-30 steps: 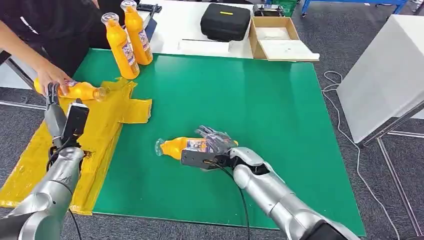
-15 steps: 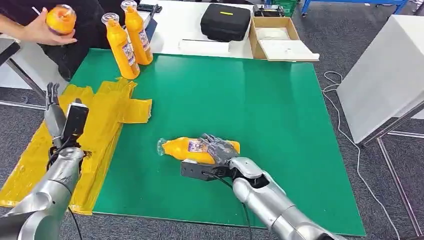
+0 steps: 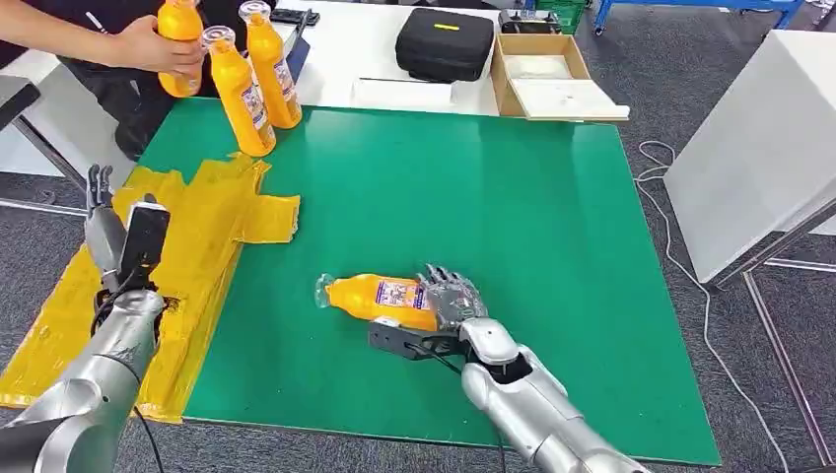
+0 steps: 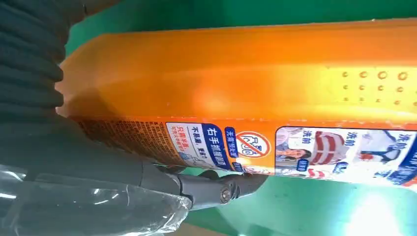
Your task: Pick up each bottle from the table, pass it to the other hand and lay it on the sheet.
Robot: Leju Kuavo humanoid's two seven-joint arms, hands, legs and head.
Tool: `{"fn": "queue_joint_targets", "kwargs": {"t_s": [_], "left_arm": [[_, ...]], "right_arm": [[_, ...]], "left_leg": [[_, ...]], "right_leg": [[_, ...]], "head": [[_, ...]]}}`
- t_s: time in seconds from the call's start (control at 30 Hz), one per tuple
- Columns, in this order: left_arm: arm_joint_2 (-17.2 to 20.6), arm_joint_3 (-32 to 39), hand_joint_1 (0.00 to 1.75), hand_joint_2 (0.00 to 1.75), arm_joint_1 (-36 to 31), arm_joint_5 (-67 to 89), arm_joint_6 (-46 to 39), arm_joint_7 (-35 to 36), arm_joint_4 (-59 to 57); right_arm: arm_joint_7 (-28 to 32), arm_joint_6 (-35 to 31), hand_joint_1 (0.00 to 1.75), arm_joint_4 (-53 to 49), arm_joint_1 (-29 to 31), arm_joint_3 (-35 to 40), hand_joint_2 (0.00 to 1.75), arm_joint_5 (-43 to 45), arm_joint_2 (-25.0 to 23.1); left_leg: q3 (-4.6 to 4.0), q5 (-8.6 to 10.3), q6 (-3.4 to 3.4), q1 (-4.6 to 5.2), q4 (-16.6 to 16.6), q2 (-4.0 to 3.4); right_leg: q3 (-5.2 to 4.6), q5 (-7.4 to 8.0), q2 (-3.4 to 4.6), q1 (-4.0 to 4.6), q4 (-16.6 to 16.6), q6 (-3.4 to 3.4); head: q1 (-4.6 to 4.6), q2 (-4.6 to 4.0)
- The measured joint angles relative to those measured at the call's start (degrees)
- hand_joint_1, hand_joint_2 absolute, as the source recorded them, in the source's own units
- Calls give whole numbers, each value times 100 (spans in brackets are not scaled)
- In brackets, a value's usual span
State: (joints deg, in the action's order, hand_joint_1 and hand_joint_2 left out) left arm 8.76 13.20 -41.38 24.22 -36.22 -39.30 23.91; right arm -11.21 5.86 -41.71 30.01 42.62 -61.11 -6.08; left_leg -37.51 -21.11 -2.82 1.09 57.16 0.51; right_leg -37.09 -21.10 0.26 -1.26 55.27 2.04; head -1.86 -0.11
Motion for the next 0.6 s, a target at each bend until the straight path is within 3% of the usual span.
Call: {"fn": "queue_joint_targets", "kwargs": {"t_s": [0.07,0.1,0.17,0.6], "left_arm": [[-9,-13,0,0,-45,31,2,97,-18],[-13,-24,0,0,-76,35,2,127,-33],[-17,-31,0,0,-117,35,0,134,-44],[-72,-79,0,0,-269,111,33,215,-46]], "right_arm": [[0,9,0,110,61,-55,175,-62,-31],[2,9,122,173,88,-99,175,-72,-48],[15,-11,175,261,110,-138,175,-120,-68],[11,33,175,317,56,-374,175,-254,-96]], "left_leg": [[2,0,0,0,0,0],[3,0,0,0,0,1],[6,0,0,0,0,1],[16,0,0,2,0,1]], "right_leg": [[1,0,0,2,0,0],[4,0,0,3,0,0],[8,0,0,4,0,0],[13,0,2,3,-1,0]], "head": [[0,0],[2,0],[2,0],[2,0]]}}
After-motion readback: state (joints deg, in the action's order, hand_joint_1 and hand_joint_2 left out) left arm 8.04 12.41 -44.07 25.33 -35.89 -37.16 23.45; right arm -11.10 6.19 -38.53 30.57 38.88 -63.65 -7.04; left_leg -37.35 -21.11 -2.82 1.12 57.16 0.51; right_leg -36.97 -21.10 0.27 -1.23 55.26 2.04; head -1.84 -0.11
